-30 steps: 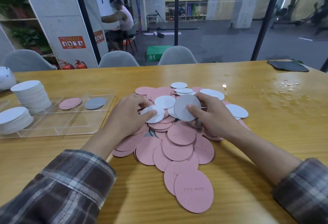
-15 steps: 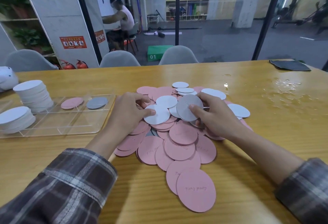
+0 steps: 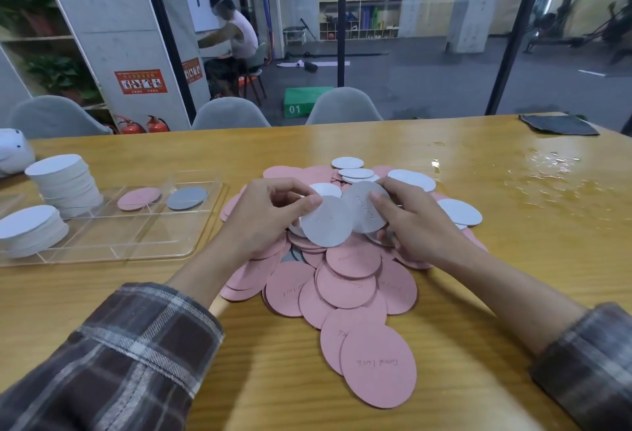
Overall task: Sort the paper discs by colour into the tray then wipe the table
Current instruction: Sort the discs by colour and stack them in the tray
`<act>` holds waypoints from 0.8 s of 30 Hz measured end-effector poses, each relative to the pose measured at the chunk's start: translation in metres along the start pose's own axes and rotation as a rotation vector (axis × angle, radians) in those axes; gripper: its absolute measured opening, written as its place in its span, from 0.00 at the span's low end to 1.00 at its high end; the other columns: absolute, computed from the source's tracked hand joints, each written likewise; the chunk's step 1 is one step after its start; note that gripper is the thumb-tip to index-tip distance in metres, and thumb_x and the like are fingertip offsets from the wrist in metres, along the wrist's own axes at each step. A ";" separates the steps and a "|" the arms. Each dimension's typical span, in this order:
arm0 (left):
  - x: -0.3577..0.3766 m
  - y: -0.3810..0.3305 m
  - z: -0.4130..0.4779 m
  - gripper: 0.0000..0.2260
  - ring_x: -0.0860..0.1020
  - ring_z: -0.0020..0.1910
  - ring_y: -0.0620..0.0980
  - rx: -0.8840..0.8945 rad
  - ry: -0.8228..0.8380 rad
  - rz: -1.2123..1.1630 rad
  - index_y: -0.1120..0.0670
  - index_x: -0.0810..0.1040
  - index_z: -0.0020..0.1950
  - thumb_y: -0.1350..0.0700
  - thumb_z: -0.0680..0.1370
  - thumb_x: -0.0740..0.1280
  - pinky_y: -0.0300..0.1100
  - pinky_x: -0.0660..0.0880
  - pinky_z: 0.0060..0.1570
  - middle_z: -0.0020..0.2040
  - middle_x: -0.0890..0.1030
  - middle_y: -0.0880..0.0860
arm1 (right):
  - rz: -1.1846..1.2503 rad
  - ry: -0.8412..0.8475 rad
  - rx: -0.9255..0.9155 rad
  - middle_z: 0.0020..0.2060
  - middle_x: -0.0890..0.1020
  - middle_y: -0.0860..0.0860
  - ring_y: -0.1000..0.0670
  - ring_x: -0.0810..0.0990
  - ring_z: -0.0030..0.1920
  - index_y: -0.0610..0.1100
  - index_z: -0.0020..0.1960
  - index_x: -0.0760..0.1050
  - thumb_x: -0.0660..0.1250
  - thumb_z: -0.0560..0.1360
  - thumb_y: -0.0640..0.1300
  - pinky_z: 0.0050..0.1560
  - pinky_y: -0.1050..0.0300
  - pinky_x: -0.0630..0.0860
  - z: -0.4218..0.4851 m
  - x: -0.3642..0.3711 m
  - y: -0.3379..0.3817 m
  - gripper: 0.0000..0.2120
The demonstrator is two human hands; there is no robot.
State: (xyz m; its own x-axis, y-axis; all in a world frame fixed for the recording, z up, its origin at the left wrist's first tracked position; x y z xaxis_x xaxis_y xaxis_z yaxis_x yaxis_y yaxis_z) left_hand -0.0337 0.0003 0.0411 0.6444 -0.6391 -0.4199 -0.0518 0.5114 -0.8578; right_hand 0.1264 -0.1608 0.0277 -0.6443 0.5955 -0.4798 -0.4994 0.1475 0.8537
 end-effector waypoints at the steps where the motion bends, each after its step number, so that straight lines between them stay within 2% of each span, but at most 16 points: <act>1: 0.003 -0.001 -0.001 0.02 0.77 0.33 0.47 0.038 -0.004 0.064 0.50 0.86 0.47 0.54 0.79 0.74 0.41 0.75 0.36 0.38 0.84 0.56 | -0.003 0.012 -0.008 0.33 0.75 0.48 0.48 0.78 0.30 0.39 0.49 0.73 0.57 0.86 0.47 0.24 0.59 0.67 0.000 0.001 0.001 0.13; 3: 0.009 -0.003 -0.004 0.03 0.78 0.30 0.48 0.097 -0.014 0.158 0.47 0.85 0.47 0.54 0.80 0.73 0.41 0.74 0.32 0.35 0.81 0.52 | 0.001 0.035 -0.030 0.30 0.74 0.49 0.46 0.76 0.28 0.36 0.50 0.72 0.57 0.86 0.48 0.26 0.56 0.70 0.000 0.003 0.001 0.15; 5: 0.014 -0.007 -0.006 0.03 0.78 0.28 0.50 0.132 -0.004 0.177 0.49 0.86 0.49 0.57 0.80 0.73 0.35 0.72 0.30 0.36 0.81 0.51 | 0.002 0.055 -0.055 0.29 0.73 0.48 0.45 0.75 0.25 0.35 0.51 0.71 0.57 0.86 0.48 0.26 0.52 0.71 0.000 0.004 0.002 0.15; 6: 0.016 -0.008 -0.006 0.04 0.79 0.28 0.51 0.136 0.011 0.168 0.50 0.86 0.51 0.58 0.80 0.73 0.34 0.73 0.31 0.37 0.82 0.51 | -0.006 0.060 -0.062 0.28 0.73 0.49 0.46 0.74 0.24 0.36 0.51 0.72 0.57 0.86 0.47 0.27 0.53 0.71 0.000 0.005 0.002 0.15; 9: 0.016 -0.007 -0.005 0.11 0.81 0.31 0.52 0.120 0.066 0.130 0.48 0.86 0.59 0.61 0.80 0.72 0.40 0.81 0.35 0.42 0.82 0.51 | -0.018 0.067 -0.058 0.26 0.72 0.55 0.50 0.74 0.24 0.37 0.52 0.73 0.57 0.86 0.47 0.28 0.54 0.72 -0.001 0.004 0.001 0.14; 13: 0.015 -0.005 -0.004 0.18 0.82 0.39 0.50 0.121 0.101 0.143 0.42 0.82 0.65 0.60 0.79 0.73 0.45 0.82 0.44 0.45 0.81 0.48 | -0.004 0.107 -0.076 0.28 0.73 0.52 0.46 0.76 0.27 0.44 0.49 0.75 0.57 0.86 0.48 0.29 0.49 0.75 -0.002 0.006 0.004 0.13; 16: 0.013 0.001 -0.002 0.14 0.83 0.41 0.49 0.048 0.049 0.039 0.47 0.82 0.59 0.59 0.75 0.77 0.47 0.82 0.49 0.42 0.84 0.49 | 0.060 0.126 -0.045 0.24 0.71 0.58 0.50 0.73 0.24 0.48 0.45 0.74 0.56 0.87 0.47 0.27 0.55 0.71 -0.003 0.008 0.002 0.14; 19: 0.012 0.001 -0.003 0.09 0.83 0.40 0.48 0.040 -0.005 0.029 0.50 0.83 0.50 0.58 0.74 0.79 0.48 0.82 0.44 0.40 0.85 0.49 | 0.097 0.133 -0.020 0.24 0.70 0.59 0.53 0.72 0.23 0.42 0.50 0.75 0.56 0.87 0.47 0.27 0.59 0.69 -0.003 0.008 0.001 0.14; 21: 0.013 -0.002 -0.005 0.07 0.83 0.39 0.47 0.057 -0.033 -0.005 0.50 0.84 0.48 0.58 0.74 0.79 0.45 0.81 0.42 0.40 0.85 0.49 | 0.049 0.134 -0.054 0.27 0.73 0.57 0.53 0.75 0.25 0.43 0.50 0.75 0.57 0.86 0.49 0.27 0.60 0.70 -0.003 0.008 0.002 0.14; 24: 0.019 -0.006 -0.009 0.07 0.83 0.38 0.47 0.084 -0.058 -0.011 0.49 0.86 0.48 0.59 0.74 0.79 0.43 0.81 0.44 0.40 0.85 0.51 | -0.103 0.138 -0.178 0.34 0.79 0.57 0.54 0.78 0.33 0.51 0.50 0.77 0.62 0.84 0.54 0.34 0.57 0.72 -0.003 0.009 0.006 0.09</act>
State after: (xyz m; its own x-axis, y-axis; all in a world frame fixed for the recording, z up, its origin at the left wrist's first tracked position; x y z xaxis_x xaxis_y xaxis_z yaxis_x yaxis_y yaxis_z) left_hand -0.0278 -0.0198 0.0359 0.6878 -0.6121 -0.3902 0.0183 0.5520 -0.8336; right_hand 0.1154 -0.1570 0.0280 -0.6519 0.4692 -0.5957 -0.6527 0.0527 0.7558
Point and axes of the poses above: each hand's wrist, its own z-axis towards the middle knuckle, its own x-axis out of the palm, y = z × x, the point moved 5 cm from there along z, towards the middle knuckle
